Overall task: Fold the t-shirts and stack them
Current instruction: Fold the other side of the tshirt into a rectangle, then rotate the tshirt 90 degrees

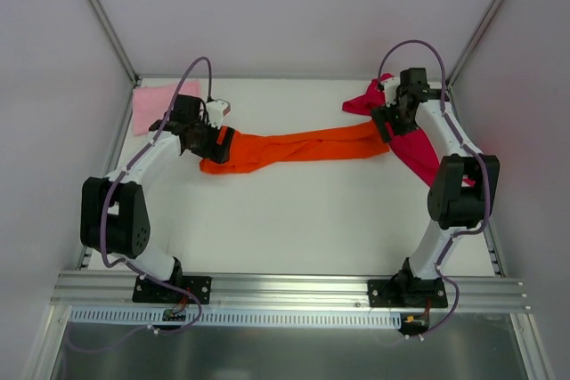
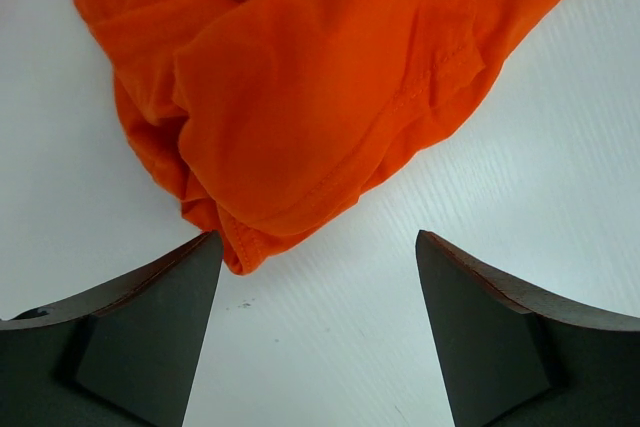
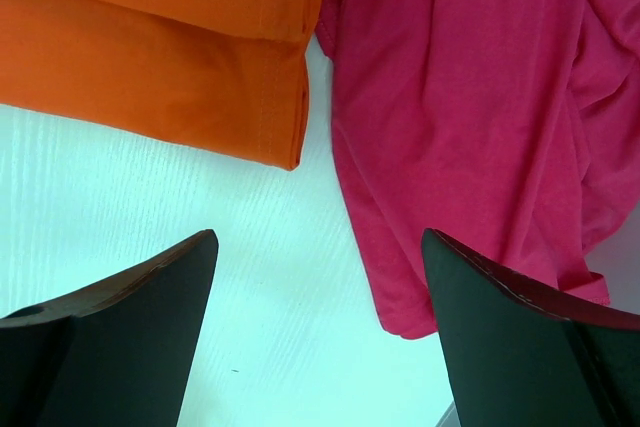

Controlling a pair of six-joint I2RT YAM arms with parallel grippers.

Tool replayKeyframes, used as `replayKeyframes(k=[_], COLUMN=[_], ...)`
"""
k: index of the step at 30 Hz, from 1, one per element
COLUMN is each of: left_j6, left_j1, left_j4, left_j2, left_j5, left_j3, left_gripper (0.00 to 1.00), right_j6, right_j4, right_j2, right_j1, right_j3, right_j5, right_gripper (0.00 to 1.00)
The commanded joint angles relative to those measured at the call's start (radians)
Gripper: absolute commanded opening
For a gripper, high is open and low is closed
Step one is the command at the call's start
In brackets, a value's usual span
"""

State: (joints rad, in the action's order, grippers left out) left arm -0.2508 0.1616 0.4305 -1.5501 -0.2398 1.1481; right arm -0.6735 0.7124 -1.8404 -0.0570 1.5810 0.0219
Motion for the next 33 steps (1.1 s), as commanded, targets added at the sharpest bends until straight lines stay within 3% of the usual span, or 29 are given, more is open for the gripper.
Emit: replayKeyframes(k=[1, 14, 26, 28, 33], left_j6=[-0.001, 0.01, 0.042, 0.044, 0.045], left_j1=[-0.008, -0.008, -0.011, -0.013, -0.013], left_j4=[-0.004, -0.026, -0.075, -0.078, -0.079], left_j2=[-0.036, -0.148, -0.157, -0.159, -0.18], left_j5=[-0.047, -0.043, 0.053, 0.062, 0.073], left_j3=[-0.03, -0.019, 0.002, 0.01, 0.03], left_gripper=[0.79, 0.77, 0.76, 0.71, 0.4], right_j6=[0.0, -0.001, -0.015, -0.015, -0.018], right_j4=[0.005, 0.001, -0.021, -0.021, -0.022], right_j2=[0.063, 0.055, 0.05, 0.052, 0.052], right_j1=[-0.009, -0.015, -0.015, -0.015, -0.015], right_j3=[-0.016, -0.033, -0.069, -0.07, -0.076], right_j5=[-0.004, -0.005, -0.005, -0.01, -0.011], right_gripper=[0.88, 0.88, 0.88, 0.88, 0.88])
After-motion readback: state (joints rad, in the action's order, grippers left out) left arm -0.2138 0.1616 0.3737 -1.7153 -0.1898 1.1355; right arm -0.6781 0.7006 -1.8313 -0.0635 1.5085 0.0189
